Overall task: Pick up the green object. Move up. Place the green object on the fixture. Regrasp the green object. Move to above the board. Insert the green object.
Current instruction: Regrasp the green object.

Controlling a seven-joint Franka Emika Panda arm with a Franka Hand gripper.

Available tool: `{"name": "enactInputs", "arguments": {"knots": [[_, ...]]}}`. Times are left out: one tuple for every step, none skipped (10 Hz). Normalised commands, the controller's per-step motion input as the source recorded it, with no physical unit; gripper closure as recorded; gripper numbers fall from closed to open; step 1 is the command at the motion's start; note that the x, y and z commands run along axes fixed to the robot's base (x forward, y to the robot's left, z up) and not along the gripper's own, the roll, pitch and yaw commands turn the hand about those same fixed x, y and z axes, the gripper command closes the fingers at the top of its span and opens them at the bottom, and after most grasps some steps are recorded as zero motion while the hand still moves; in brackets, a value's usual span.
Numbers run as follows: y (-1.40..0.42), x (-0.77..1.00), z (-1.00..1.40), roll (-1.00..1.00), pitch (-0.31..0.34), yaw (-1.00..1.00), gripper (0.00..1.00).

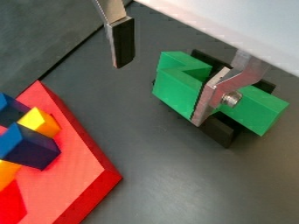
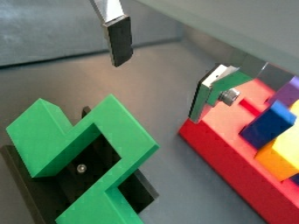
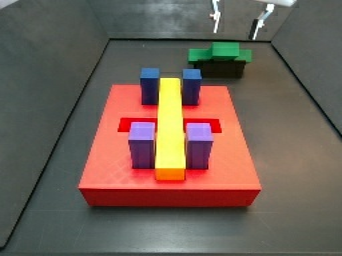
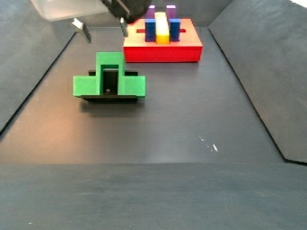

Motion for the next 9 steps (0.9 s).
{"name": "enactInputs", "arguments": {"knots": [[-0.31,-0.1,0.0,0.62,0.0,-0.31,0.0],[-0.3,0.0,0.0,0.38,-0.029,-0.34,0.0],[-0.26,-0.1,-0.03,0.21,-0.171,-0.32,0.0],[-0.23,-0.1,-0.03,0.11,-0.191,-0.24,0.0],[-0.22,-0.04,-0.03,0.16,-0.18,-0.25,0.0],[-0.21,-0.19,-0.02,0.17,-0.237,-0.13,0.0],[-0.21,-0.29,0.0,0.16,-0.297,0.0,0.0],[-0.23,-0.46,0.0,0.32,-0.26,0.1,0.0],[0.0,0.0,0.02,0.18,0.02,0.0,0.0]]}}
